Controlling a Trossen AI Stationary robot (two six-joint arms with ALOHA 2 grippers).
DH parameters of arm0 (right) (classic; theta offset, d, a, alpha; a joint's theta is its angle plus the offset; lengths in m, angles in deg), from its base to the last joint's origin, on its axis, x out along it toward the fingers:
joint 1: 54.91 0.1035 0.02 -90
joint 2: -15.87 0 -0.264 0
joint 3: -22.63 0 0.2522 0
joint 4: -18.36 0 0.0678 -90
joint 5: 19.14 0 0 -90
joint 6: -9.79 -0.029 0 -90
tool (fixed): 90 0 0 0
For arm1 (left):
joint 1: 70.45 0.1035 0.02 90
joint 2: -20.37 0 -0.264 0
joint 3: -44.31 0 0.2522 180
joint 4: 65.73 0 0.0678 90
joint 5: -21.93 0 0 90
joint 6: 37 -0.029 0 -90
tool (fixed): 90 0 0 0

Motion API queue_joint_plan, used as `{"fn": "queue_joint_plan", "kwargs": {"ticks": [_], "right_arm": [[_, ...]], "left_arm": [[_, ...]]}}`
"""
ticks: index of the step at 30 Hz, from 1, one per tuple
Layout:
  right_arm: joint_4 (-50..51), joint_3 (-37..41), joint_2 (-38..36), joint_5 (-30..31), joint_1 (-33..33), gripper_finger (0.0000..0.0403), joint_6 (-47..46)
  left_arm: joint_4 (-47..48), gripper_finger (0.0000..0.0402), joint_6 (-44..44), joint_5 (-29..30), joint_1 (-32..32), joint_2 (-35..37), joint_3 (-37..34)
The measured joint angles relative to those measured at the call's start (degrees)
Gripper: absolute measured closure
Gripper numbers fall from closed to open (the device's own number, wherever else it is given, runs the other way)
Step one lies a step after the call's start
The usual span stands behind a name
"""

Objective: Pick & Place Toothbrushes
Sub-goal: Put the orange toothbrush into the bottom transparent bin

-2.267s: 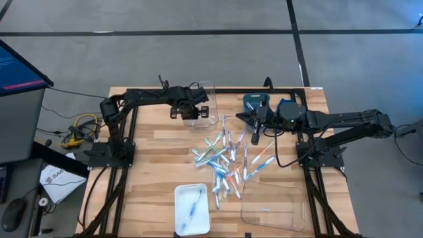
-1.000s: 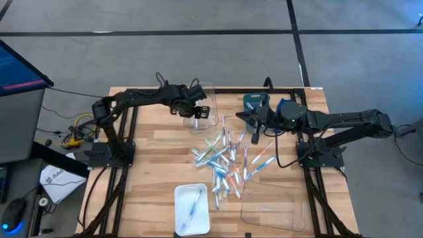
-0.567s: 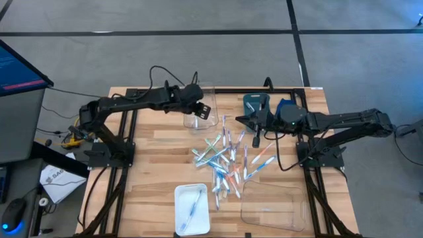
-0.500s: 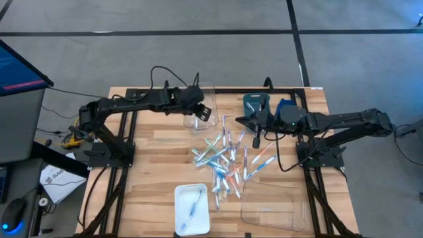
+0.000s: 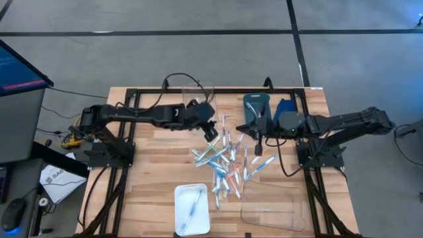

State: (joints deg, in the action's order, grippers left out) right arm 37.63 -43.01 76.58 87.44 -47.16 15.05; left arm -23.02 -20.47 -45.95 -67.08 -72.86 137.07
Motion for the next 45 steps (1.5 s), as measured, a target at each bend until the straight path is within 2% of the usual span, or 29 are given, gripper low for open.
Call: {"fn": "queue_joint_plan", "kwargs": {"ticks": [8, 13, 20, 30, 32, 37, 42, 45], "right_arm": [[1.98, 0.02, -0.96, 0.0, 3.61, 0.0393, -2.45], [2.18, 0.05, -1.58, 0.02, 6.66, 0.0393, -2.46], [1.8, 0.02, -2.75, 0.02, 10.43, 0.0393, -1.98], [-0.44, -0.01, -3.43, 0.02, 13.37, 0.0393, -1.68], [-1.55, -0.02, -3.4, 0.02, 13.67, 0.0393, -1.68], [-2.08, -0.02, -3.34, 0.02, 14.05, 0.0393, -1.7], [-2.83, -0.02, -3.34, 0.02, 14.05, 0.0393, -1.7], [-4.72, 0.0, -3.34, 0.19, 14.03, 0.0393, -0.62]], "left_arm": [[-4.19, 0.0266, -7.32, -1.98, -5.01, 0.02, 0.0], [-9.91, 0.0266, -13.65, -9.84, -7.26, 0.02, 0.0], [-13.34, 0.0266, -21.62, -18.72, -9.15, 0.02, -0.04], [-18.77, 0.0266, -32.59, -37.04, -11.56, 0.02, -0.26], [-20.97, 0.0266, -33.31, -38.97, -11.98, 0.22, -1.83], [-24.3, 0.0266, -33.9, -39.12, -11.93, 3.01, -6.09], [-34.75, 0.0266, -33.9, -40.83, -11.58, 8.09, -12.92], [-45.13, 0.0266, -33.16, -42.05, -11.65, 12.84, -19.32]]}}
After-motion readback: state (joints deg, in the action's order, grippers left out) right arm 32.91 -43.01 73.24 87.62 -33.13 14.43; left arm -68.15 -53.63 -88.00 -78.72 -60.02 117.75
